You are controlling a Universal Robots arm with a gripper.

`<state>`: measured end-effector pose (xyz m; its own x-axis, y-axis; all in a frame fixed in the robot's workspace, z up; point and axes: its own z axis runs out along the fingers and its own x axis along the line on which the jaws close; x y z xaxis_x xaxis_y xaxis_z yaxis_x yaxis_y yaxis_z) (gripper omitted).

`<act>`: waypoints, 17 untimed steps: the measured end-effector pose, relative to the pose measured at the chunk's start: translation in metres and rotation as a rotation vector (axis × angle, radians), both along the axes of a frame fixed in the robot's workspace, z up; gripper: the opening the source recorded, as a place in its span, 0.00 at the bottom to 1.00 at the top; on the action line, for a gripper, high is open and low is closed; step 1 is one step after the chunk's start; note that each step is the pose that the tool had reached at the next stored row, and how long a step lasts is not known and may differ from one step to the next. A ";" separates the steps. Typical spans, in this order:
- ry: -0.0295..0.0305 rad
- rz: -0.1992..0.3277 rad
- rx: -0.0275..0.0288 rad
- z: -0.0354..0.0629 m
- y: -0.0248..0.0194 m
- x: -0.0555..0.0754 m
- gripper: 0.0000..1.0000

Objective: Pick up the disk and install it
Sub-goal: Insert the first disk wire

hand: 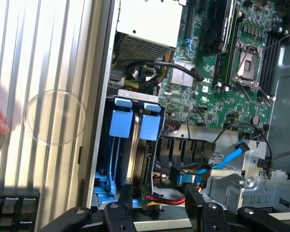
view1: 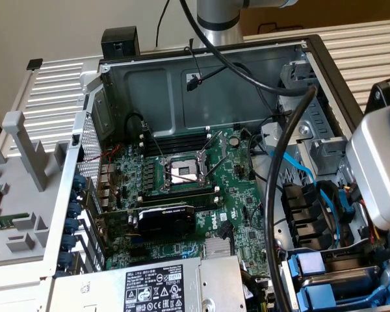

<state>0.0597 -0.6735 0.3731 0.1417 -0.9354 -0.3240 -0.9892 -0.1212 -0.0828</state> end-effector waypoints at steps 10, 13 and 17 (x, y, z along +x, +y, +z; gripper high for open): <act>0.0000 0.009 0.0000 0.0000 0.0000 0.000 0.55; 0.0000 0.011 0.0000 0.0000 0.0000 0.000 0.55; 0.0000 0.014 0.0000 0.0000 0.0000 0.000 0.55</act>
